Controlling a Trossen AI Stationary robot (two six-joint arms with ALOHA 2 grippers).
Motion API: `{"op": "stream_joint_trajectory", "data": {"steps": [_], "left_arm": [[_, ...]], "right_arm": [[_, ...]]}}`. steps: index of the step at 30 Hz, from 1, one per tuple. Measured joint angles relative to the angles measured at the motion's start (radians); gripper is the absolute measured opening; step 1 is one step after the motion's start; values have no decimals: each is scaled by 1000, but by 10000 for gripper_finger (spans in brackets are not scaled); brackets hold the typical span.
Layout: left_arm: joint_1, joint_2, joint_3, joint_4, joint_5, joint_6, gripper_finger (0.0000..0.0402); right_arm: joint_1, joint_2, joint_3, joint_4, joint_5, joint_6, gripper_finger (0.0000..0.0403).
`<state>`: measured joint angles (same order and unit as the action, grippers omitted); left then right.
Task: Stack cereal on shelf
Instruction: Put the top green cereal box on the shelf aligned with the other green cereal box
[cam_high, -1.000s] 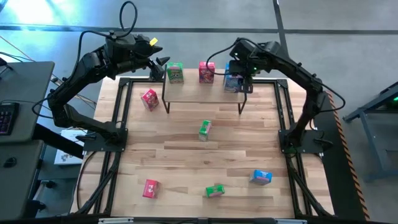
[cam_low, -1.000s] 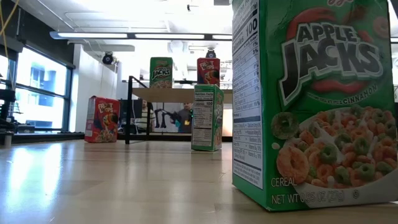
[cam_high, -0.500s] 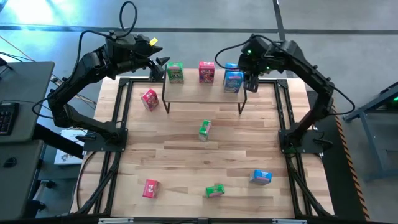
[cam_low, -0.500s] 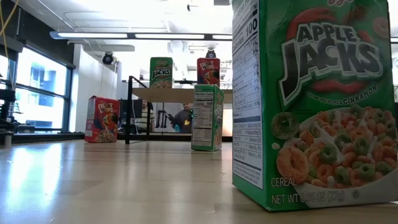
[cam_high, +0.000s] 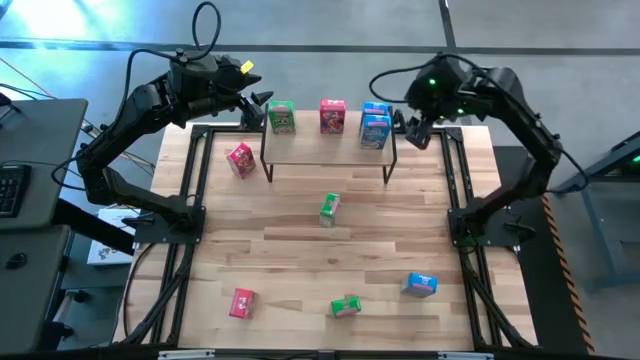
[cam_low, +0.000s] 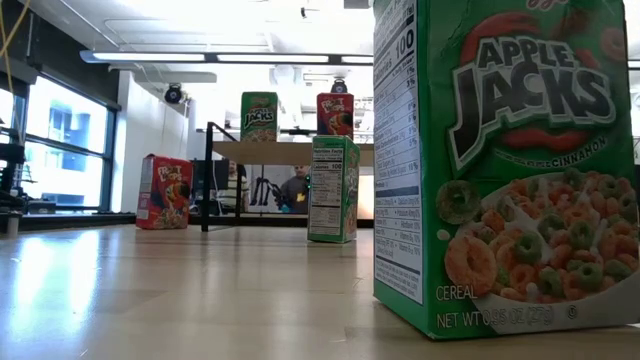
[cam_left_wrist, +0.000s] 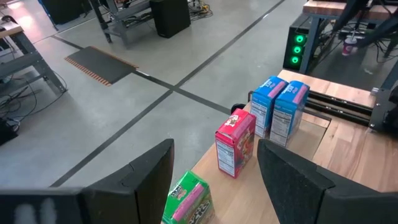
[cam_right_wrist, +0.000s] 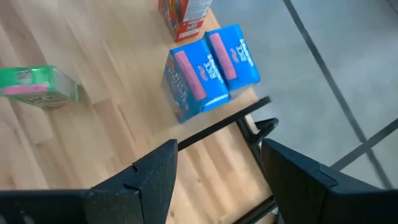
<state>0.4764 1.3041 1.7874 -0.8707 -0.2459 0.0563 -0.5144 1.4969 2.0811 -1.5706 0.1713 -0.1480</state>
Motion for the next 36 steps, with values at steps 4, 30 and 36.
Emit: {"op": "stream_joint_trajectory", "data": {"steps": [4, 30, 36], "left_arm": [[0, 0, 0, 0, 0, 0, 223], [1, 0, 0, 3, 28, -37, 223], [0, 0, 0, 3, 153, -173, 223]], "right_arm": [[0, -42, -1, -2, -51, 59, 225], [0, -164, -1, -1, -72, 196, 225], [0, -164, -1, -1, -74, 196, 225]]}}
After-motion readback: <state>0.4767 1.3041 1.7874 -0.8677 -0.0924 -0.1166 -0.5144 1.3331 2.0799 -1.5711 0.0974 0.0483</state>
